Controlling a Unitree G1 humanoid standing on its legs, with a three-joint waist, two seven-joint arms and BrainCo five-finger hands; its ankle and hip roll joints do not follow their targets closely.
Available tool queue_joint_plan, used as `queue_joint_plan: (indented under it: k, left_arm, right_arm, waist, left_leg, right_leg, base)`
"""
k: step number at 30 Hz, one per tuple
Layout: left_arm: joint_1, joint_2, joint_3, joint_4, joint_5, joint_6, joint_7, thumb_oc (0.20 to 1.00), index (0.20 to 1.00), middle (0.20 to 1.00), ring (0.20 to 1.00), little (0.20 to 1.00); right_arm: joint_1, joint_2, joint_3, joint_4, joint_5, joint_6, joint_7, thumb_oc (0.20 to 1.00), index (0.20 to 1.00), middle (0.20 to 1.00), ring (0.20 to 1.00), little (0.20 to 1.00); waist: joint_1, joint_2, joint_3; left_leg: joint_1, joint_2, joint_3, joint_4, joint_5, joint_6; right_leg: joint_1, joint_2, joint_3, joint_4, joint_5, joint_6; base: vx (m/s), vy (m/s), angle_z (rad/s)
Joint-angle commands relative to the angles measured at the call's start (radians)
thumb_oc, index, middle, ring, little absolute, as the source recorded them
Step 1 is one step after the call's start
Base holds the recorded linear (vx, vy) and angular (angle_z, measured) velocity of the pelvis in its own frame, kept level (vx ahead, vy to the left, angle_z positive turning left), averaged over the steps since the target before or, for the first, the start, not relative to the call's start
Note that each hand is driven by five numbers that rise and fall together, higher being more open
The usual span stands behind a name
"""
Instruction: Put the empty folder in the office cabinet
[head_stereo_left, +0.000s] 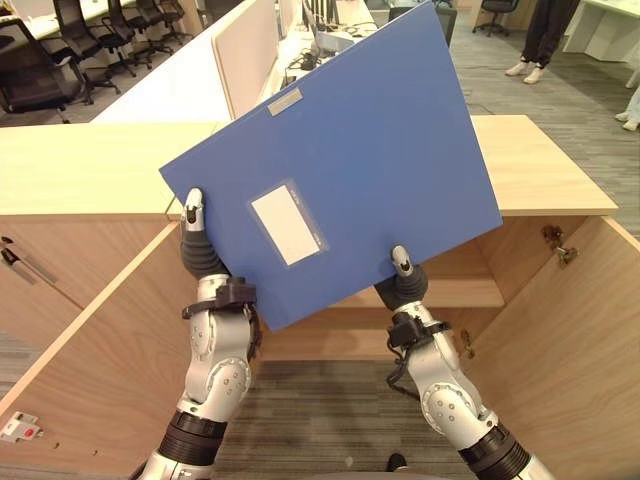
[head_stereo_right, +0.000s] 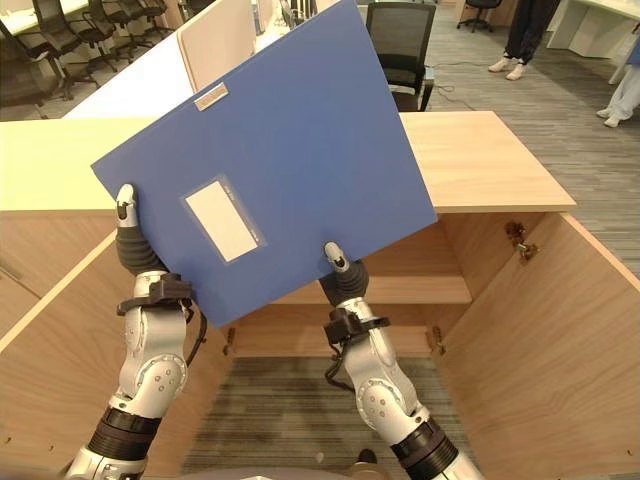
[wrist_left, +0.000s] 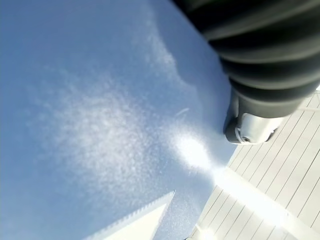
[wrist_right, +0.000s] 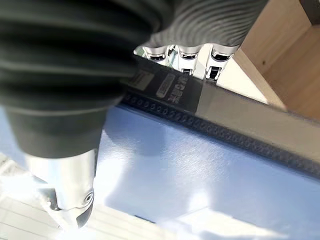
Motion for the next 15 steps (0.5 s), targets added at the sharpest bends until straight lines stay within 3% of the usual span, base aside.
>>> queue_joint_plan:
  k: [1, 15]
  left_arm:
    - [-0.101, 0.024, -0.075, -0.029, 0.08, -0.019, -0.031, 0.2, 0.2, 0.2, 0.2, 0.2]
    - [-0.128, 0.026, -0.106, -0.079, 0.066, -0.01, -0.055, 0.2, 0.2, 0.2, 0.2, 0.2]
  right_arm:
    - [-0.079, 0.06, 0.025, -0.022, -0.087, -0.018, 0.0, 1.0, 1.0, 1.0, 1.0, 1.0]
    - [-0.073, 0.056, 0.023, 0.026, -0.132, -0.003, -0.02, 1.0, 1.0, 1.0, 1.0, 1.0]
  waist:
    - [0.008, -0.021, 0.007]
    - [0.011, -0.024, 0.008]
  left_leg:
    - [-0.015, -0.031, -0.058, 0.002, -0.031, 0.041]
    - [-0.015, -0.033, -0.064, 0.002, -0.033, 0.042]
  right_leg:
    - [0.025, -0.002, 0.043, 0.105, -0.146, 0.034]
    - [0.031, -0.003, 0.041, 0.103, -0.145, 0.034]
  base:
    - [0.0, 0.0, 0.0]
    - [0.0, 0.0, 0.0]
